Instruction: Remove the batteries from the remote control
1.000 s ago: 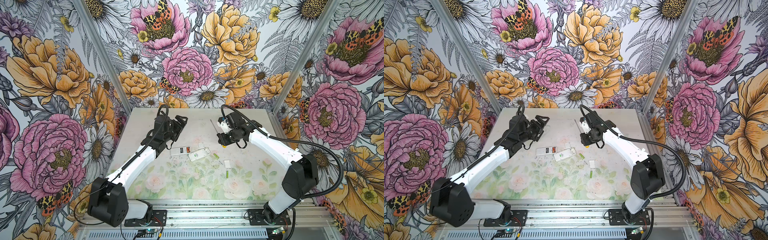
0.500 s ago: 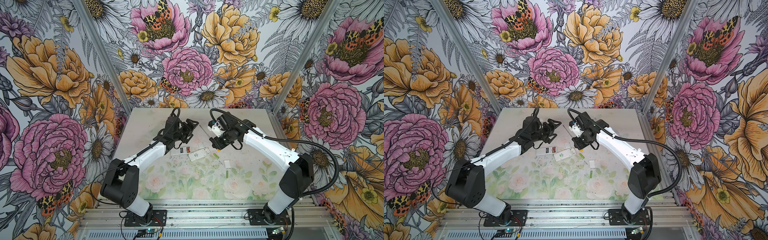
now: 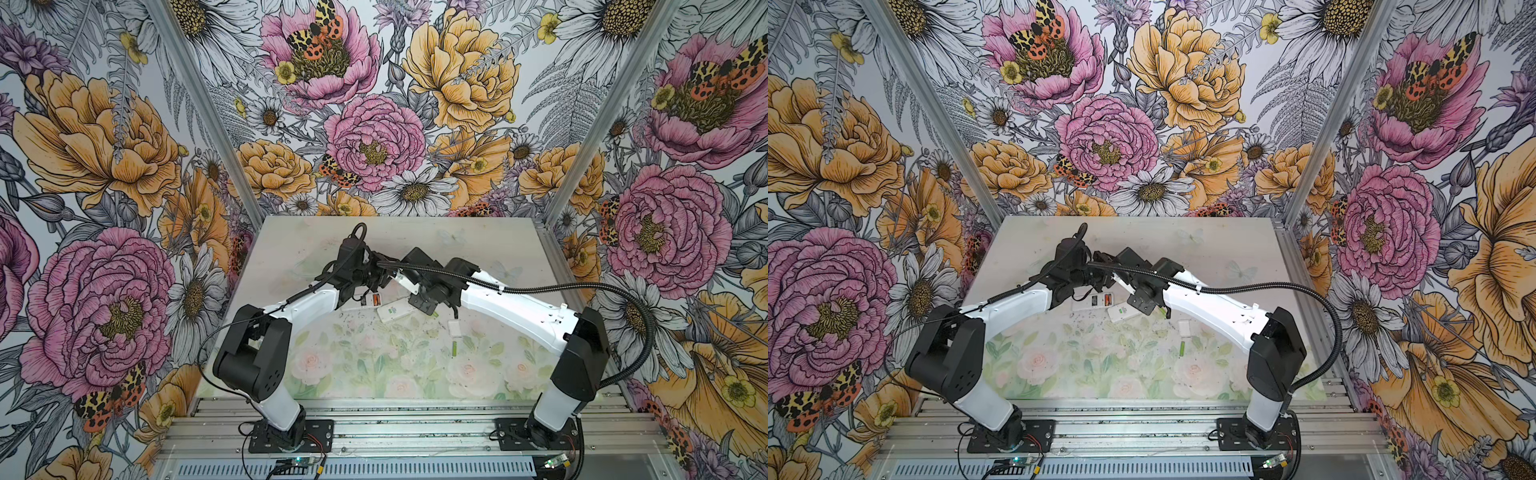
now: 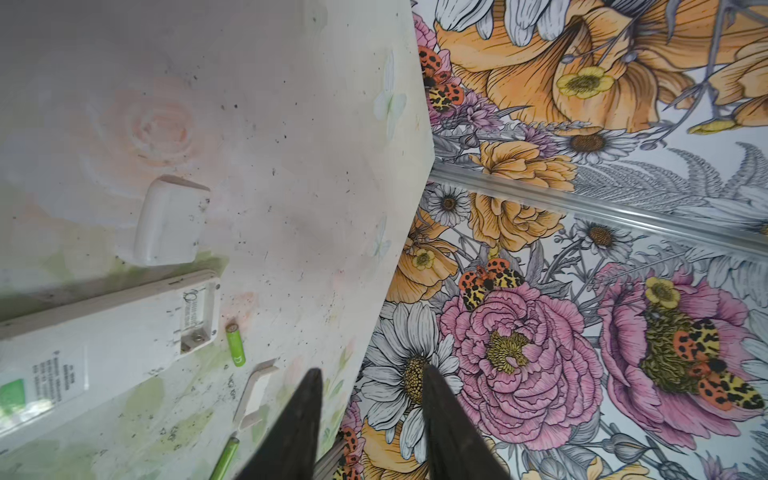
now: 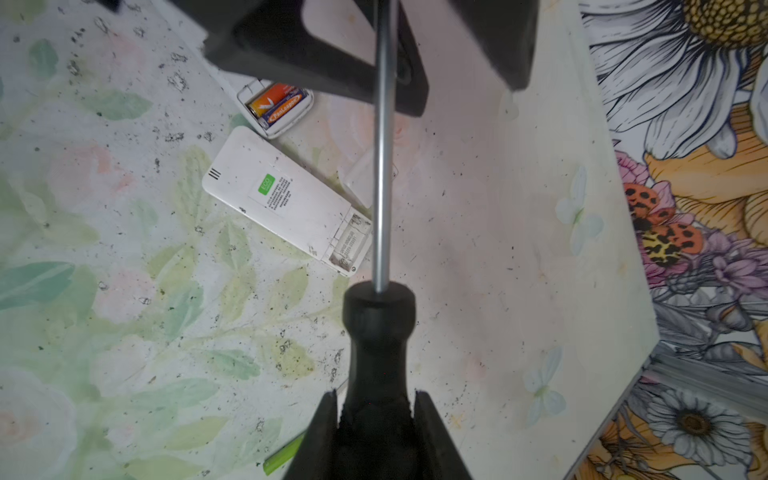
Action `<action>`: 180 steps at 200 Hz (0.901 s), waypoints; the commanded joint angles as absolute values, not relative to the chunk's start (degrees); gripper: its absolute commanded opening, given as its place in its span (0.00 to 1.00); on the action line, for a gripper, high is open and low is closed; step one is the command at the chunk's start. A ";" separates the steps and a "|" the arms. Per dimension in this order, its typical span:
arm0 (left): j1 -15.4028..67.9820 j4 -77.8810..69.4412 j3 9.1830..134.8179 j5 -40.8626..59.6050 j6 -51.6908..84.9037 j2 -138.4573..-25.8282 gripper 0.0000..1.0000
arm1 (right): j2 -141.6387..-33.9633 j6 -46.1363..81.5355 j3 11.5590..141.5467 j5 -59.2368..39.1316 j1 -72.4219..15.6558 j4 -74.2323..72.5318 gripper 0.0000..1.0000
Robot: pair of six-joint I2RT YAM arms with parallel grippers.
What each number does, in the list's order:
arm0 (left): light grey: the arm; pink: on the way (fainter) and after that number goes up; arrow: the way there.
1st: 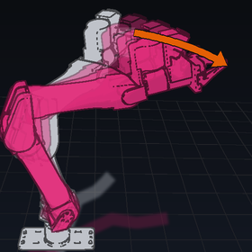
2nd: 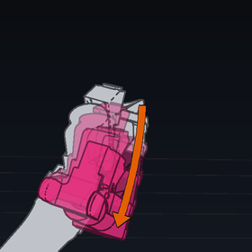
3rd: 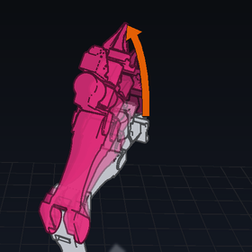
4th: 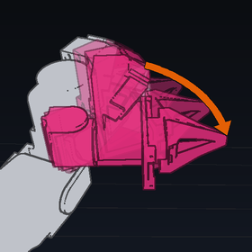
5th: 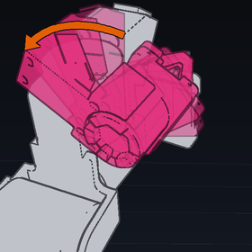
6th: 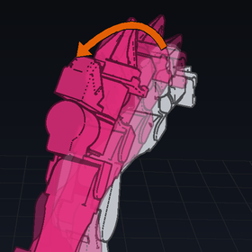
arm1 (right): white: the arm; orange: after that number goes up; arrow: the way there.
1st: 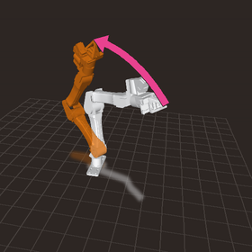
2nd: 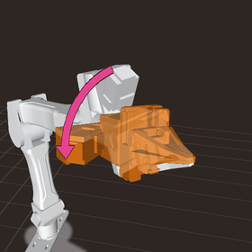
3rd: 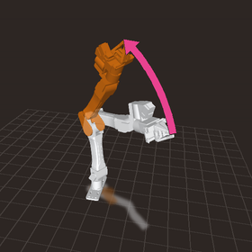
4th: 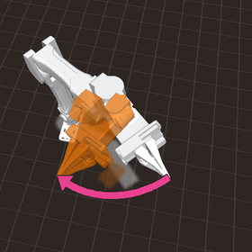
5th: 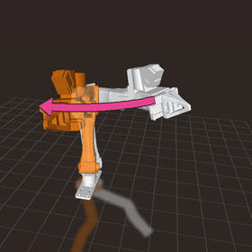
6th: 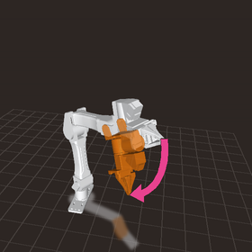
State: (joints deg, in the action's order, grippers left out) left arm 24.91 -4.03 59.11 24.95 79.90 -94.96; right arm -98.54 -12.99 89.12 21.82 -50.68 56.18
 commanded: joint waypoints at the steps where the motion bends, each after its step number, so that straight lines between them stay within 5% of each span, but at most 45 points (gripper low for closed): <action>1: 24.60 -8.70 58.22 28.07 81.79 -95.64 0.00 | -96.84 -21.43 85.86 34.60 -52.89 51.20 0.00; 21: 24.43 -8.70 58.01 28.67 81.37 -95.02 0.00 | -95.52 -23.21 83.36 36.56 -52.65 46.94 0.01; 47: 22.47 -16.69 53.45 28.32 86.49 -93.62 0.00 | -90.24 -12.17 85.25 25.36 -47.85 45.86 0.53; 73: 20.91 -32.51 50.37 26.46 99.70 -94.52 0.00 | -79.76 13.34 81.72 -1.62 -34.07 35.11 0.75; 105: 21.00 -46.41 51.80 23.55 112.00 -97.75 0.00 | -74.51 29.77 69.43 -20.13 -25.07 12.03 0.81; 180: 22.85 -51.99 53.55 20.74 117.61 -100.61 0.00 | -84.63 33.04 73.19 -40.67 -22.42 5.82 0.86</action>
